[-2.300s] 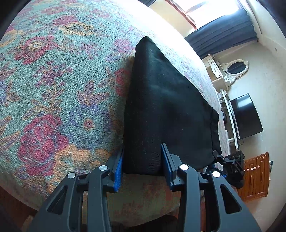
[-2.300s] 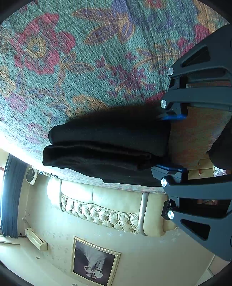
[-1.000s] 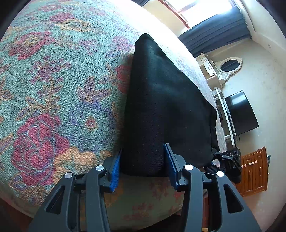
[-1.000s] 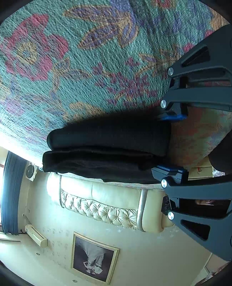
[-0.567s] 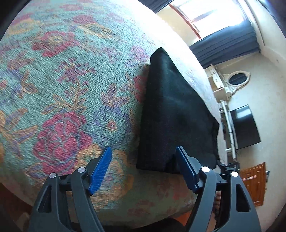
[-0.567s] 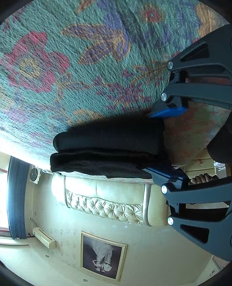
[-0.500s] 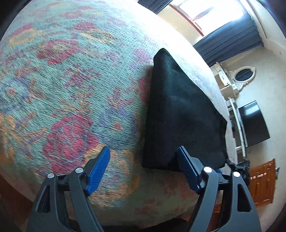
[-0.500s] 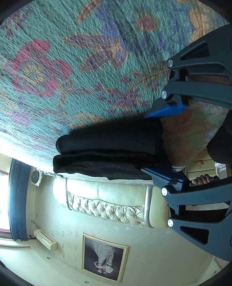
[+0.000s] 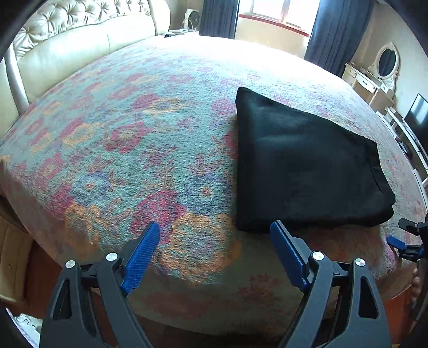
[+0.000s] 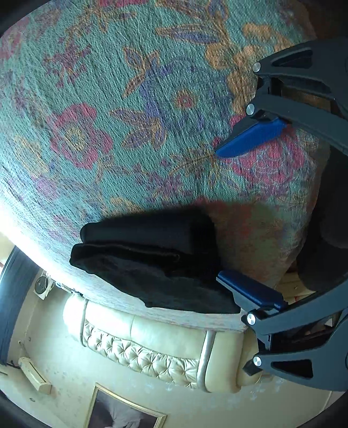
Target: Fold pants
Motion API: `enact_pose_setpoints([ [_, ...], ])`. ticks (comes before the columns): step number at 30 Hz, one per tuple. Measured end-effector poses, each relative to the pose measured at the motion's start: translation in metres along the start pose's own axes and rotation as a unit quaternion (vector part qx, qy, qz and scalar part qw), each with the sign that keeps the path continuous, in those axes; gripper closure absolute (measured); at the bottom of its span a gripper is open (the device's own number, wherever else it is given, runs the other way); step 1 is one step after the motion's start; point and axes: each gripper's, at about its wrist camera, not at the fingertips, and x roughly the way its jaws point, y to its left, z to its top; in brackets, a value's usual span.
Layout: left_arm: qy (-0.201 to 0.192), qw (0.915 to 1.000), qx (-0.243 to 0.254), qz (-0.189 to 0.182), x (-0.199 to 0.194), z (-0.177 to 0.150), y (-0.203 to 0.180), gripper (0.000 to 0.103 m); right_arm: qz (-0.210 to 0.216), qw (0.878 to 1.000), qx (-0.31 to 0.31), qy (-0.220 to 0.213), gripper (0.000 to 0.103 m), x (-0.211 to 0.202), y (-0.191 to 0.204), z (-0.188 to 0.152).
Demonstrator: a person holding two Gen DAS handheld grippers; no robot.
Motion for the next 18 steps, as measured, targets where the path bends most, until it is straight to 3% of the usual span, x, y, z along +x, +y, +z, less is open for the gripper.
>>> enact_pose_setpoints([
  [4,-0.024,0.9997,-0.001,0.010,-0.016,-0.007,-0.007,0.020,-0.055,0.998,-0.037,-0.007,0.014,0.005,0.012,-0.009],
  [10,-0.042,0.9989,-0.012,0.014,-0.031,-0.020,-0.019,0.020,-0.143,0.983,-0.113,-0.025,0.014,0.018,0.053,-0.030],
  [18,-0.064,0.9978,0.016,0.012,-0.042,-0.031,-0.040,0.020,-0.192,0.957,-0.207,-0.067,0.013,0.026,0.099,-0.063],
])
